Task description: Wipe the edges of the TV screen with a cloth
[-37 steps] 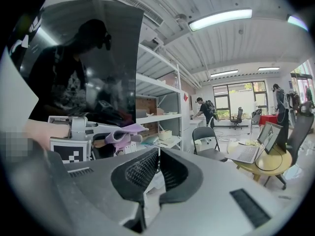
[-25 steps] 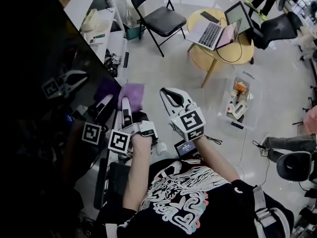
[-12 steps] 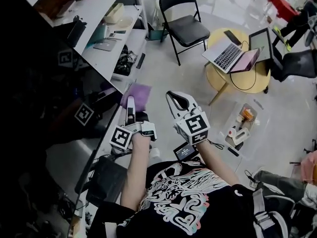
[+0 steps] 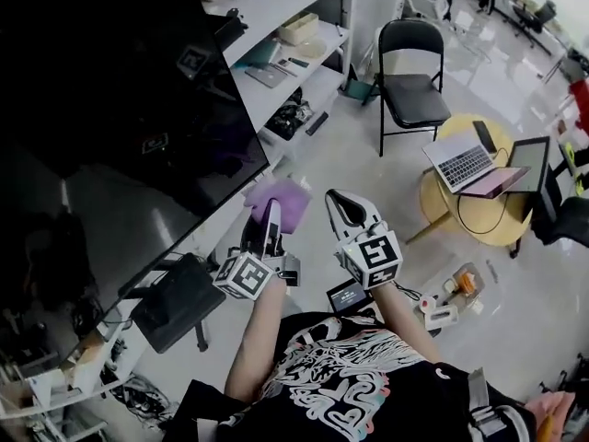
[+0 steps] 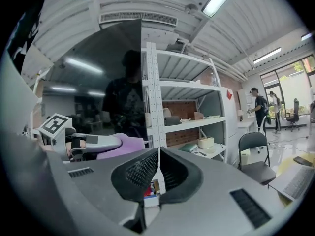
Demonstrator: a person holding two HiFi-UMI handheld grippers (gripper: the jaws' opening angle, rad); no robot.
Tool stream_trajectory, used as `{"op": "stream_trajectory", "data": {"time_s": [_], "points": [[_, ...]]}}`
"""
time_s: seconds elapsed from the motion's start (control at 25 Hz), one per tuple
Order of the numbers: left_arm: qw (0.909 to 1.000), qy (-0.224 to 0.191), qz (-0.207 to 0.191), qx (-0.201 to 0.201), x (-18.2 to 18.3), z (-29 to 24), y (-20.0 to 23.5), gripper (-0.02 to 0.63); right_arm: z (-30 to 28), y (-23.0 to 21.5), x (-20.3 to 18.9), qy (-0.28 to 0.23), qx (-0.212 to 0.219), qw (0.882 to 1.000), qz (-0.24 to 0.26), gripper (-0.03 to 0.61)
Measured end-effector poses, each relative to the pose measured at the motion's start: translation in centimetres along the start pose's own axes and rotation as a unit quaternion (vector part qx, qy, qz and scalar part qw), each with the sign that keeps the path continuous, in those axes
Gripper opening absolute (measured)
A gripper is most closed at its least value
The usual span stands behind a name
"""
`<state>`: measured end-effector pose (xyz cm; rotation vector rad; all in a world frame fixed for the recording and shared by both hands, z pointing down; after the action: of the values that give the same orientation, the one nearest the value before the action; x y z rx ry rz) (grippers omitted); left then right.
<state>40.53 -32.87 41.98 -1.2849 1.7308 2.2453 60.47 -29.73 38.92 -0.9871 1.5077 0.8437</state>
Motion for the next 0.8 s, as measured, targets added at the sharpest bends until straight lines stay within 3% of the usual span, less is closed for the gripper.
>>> {"op": "stream_trajectory", "data": {"time_s": [0.16,0.36,0.52,0.8], "points": [[0.9916,-0.027,-0.118,0.047,0.5,5.2,-2.0,0.132,1.5,1.6,-0.5,0.002,0.059,0.998,0.004,0.032],[0.963,-0.046,-0.241,0.111,0.2,12.1,-3.8,0.132,3.4,4.4,-2.1,0.007,0.112,0.993,0.045,0.032],[0.9465,-0.065,-0.277,0.153,-0.5,16.7,-5.1,0.132,6.2,6.7,-2.0,-0.014,0.153,0.987,0.053,0.034],[0.9278,-0.077,-0.326,0.165,-2.8,23.5,-9.1,0.132,12.1,11.2,-2.4,-0.003,0.16,0.983,0.093,0.034]]}}
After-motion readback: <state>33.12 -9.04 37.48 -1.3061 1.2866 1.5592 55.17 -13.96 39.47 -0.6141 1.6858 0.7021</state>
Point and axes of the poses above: the fingertips, and each gripper's own axes: z backward along the fingers, y to its left, x out of its top, the point moved 8 cm from there along z, backward along the fingers, and after that the axes turned 6 degrees about z, right-handed, at the moved point
